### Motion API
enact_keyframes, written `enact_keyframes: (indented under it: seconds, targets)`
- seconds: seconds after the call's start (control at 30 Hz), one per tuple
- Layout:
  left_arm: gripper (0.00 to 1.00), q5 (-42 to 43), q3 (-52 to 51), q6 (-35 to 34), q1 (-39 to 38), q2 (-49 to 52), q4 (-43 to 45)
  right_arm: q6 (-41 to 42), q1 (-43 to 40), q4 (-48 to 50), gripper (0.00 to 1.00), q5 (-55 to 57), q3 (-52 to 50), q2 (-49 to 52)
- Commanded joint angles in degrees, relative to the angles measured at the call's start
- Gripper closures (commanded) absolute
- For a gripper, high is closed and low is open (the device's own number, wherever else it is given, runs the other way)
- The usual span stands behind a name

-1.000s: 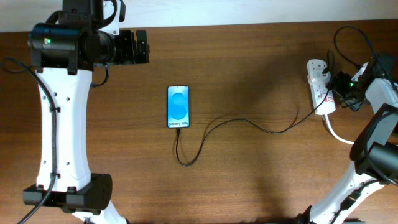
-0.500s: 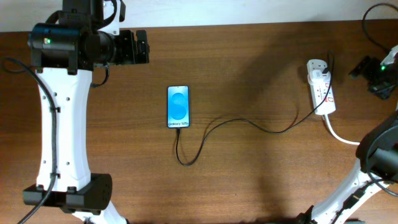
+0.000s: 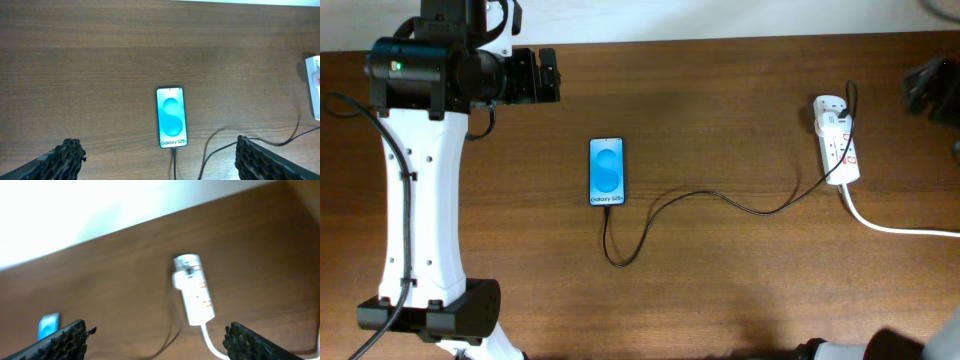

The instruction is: Plug charger to phone and switch on socket

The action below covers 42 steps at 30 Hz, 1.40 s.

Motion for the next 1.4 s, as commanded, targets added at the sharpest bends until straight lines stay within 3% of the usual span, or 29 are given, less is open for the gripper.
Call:
enact_keyframes:
  seconds: [0.0,0.13,0.3,0.73,0.9,1.1,1.37]
  targets:
    - [0.0,-0.42,0.68,0.52,0.13,-0.61,-0.07,-9.31,7.48,-5.97,0.09,-1.27,0.46,-6.21]
    - [0.0,-0.42,0.66,0.52,0.13,-0.61,-0.07,-9.14,15.32,-12.59,0.02,-1.25,0.46,-11.82]
    - [0.0,-0.42,0.68,0.52,0.13,-0.61,-0.07,-7.23,16.37,-19.08,0.02,-1.05,0.46,-13.84]
    - [0.0,-0.42,0.68,0.55,0.13,-0.61,-0.04,-7.69,16.39,-16.09,0.02,1.38,-0.2,-13.29]
    - [0.0,-0.42,0.68,0.52,0.13,-0.61,-0.07,-7.69,20.52,3.91,0.02,3.98,-12.59,-20.41]
    - [0.0,-0.42,0.66,0.52,0.13,-0.59,-0.07,-7.67,26.38,38.8,0.02,7.67,-50.88,-40.33]
    - [0.0,-0.42,0.66,0.55,0.13,-0.61,-0.07,-7.65,30.38,75.52,0.02,8.02,-93.29,-64.81]
